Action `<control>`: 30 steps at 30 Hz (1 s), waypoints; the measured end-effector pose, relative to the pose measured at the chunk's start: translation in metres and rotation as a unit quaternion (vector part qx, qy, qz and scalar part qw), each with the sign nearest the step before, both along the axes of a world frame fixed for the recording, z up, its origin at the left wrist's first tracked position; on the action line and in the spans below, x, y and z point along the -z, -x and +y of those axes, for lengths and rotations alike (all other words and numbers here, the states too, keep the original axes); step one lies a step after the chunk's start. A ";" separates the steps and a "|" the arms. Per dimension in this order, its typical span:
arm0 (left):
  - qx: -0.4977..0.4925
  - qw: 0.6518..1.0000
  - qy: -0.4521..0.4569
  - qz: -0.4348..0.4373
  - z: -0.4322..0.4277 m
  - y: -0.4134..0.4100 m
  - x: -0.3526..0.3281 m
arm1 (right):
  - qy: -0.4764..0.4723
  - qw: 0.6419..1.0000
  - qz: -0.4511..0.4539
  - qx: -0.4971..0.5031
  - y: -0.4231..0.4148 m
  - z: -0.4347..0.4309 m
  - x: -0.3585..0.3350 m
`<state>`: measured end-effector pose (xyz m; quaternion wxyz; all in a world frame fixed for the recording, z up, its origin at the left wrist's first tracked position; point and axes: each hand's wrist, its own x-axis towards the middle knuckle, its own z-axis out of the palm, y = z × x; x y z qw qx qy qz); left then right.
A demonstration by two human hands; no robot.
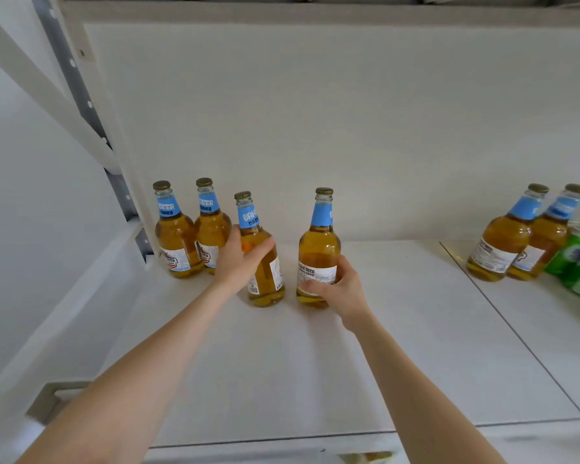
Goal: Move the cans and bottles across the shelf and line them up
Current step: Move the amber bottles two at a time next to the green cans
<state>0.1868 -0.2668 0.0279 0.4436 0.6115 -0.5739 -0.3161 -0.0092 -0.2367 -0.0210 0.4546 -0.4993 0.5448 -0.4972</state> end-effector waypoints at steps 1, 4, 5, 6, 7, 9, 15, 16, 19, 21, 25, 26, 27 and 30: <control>0.004 1.000 -0.006 0.009 0.006 -0.001 -0.002 | -0.003 1.000 -0.003 0.000 0.001 0.005 -0.002; 0.021 0.999 -0.025 0.013 0.020 -0.005 -0.004 | -0.013 1.000 -0.012 0.004 0.002 0.017 -0.009; 0.025 0.999 -0.034 0.013 0.023 -0.006 -0.005 | -0.016 1.000 -0.013 0.005 0.003 0.021 -0.011; 0.027 0.999 -0.044 0.017 0.027 -0.007 -0.006 | -0.019 1.000 -0.015 0.006 0.004 0.025 -0.012; 0.027 0.998 -0.054 0.024 0.030 -0.008 -0.007 | -0.022 1.000 -0.016 0.006 0.004 0.029 -0.014; 0.028 0.997 -0.066 0.037 0.037 -0.009 -0.011 | -0.027 0.999 -0.020 0.006 0.006 0.036 -0.018; 0.046 0.996 -0.068 0.039 0.058 -0.009 -0.026 | -0.042 0.999 -0.032 0.009 0.013 0.060 -0.024; 0.051 0.996 -0.068 0.041 0.062 -0.009 -0.028 | -0.042 0.999 -0.032 0.009 0.015 0.064 -0.024; 0.055 0.995 -0.067 0.046 0.074 -0.005 -0.030 | -0.042 0.998 -0.037 0.010 0.020 0.076 -0.024; 0.051 0.996 -0.062 0.049 0.084 0.001 -0.031 | -0.041 0.998 -0.038 0.008 0.025 0.084 -0.024; 0.045 0.996 -0.053 0.055 0.111 0.018 -0.032 | -0.035 0.999 -0.037 0.000 0.041 0.105 -0.027; 0.044 0.996 -0.050 0.055 0.119 0.024 -0.032 | -0.033 0.999 -0.037 -0.002 0.045 0.112 -0.028; 0.043 0.996 -0.047 0.056 0.127 0.030 -0.032 | -0.032 0.999 -0.035 -0.006 0.051 0.120 -0.030; 0.038 0.997 -0.044 0.055 0.156 0.049 -0.031 | -0.035 0.999 -0.027 -0.012 0.069 0.144 -0.034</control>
